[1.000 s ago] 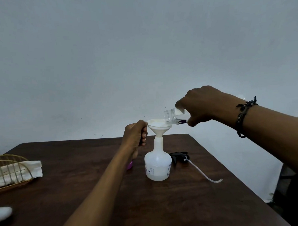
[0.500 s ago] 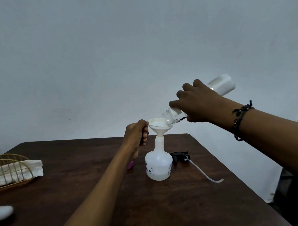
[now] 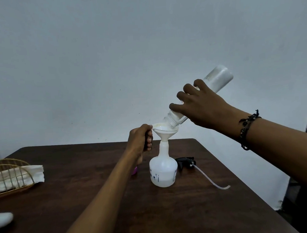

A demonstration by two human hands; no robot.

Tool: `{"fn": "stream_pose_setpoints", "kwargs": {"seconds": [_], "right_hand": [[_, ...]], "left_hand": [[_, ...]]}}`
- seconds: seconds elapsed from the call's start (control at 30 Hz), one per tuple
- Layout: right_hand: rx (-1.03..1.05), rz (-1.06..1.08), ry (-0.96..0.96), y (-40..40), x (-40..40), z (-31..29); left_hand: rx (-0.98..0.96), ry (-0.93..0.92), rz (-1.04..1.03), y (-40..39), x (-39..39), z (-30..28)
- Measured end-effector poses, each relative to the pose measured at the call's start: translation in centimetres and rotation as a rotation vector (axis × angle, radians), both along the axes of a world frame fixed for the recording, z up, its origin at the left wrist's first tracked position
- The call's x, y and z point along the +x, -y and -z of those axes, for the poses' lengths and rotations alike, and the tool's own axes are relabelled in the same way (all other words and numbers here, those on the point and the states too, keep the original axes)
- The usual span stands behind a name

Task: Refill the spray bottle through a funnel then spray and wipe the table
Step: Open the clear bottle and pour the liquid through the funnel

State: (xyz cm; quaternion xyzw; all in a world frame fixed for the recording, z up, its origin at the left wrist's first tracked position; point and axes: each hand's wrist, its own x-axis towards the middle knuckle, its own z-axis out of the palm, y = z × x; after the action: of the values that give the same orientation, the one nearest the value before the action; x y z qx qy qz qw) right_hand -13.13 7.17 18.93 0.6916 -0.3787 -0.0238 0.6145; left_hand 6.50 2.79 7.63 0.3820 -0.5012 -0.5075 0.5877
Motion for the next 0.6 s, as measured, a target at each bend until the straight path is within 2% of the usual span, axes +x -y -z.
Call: {"fn": "stream_pose_setpoints", "kwargs": {"seconds": [0.4, 0.6], "right_hand": [[-0.073, -0.061, -0.012, 0.2, -0.3, 0.3], [-0.073, -0.065, 0.128, 0.1, -0.7, 1.3]], "left_hand": [[0.001, 0.009, 0.009, 0.0, 0.0, 0.1], [0.004, 0.014, 0.009, 0.2, 0.1, 0.1]]}}
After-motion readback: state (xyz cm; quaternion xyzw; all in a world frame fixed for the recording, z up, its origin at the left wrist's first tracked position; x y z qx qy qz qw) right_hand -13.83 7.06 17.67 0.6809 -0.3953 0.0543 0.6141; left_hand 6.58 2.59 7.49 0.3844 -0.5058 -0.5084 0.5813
